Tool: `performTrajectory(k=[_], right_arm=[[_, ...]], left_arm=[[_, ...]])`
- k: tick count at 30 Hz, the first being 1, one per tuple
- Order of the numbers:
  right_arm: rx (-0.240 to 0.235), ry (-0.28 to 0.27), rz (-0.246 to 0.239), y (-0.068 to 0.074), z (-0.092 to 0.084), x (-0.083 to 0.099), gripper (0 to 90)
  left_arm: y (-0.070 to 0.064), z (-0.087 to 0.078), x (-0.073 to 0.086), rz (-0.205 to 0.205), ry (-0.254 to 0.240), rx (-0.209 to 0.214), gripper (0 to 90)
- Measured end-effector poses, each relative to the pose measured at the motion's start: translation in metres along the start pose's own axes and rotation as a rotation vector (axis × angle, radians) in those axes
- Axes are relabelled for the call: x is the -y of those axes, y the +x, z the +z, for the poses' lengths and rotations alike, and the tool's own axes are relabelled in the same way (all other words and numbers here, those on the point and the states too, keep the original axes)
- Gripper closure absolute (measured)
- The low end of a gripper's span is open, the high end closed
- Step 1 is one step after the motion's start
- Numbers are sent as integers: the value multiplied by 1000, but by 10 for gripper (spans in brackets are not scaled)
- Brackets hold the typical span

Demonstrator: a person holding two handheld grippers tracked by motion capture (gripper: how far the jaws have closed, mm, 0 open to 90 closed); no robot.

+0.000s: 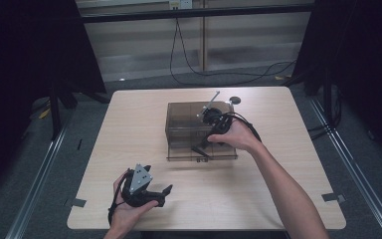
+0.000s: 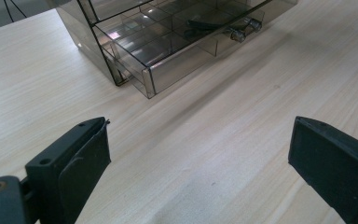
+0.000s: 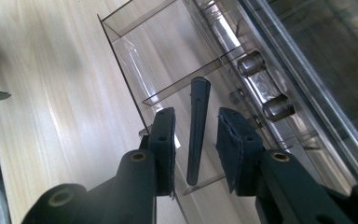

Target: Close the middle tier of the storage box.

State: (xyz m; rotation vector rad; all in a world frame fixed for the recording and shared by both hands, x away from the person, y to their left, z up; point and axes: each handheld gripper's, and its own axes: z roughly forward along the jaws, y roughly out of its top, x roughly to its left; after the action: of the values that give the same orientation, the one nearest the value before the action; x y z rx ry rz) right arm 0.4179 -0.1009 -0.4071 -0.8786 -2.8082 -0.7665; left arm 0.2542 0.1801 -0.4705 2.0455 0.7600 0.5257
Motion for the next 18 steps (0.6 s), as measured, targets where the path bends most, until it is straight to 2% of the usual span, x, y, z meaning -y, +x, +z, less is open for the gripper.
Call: performTrajectory(k=[12,18], right_arm=[[6,-98,8,1,-11,15,672],[6,-149,22,0,-18,26,664]], left_arm=[[-1,4,-2,5,14,0,54],[0,5,0,-7,16,1,54]])
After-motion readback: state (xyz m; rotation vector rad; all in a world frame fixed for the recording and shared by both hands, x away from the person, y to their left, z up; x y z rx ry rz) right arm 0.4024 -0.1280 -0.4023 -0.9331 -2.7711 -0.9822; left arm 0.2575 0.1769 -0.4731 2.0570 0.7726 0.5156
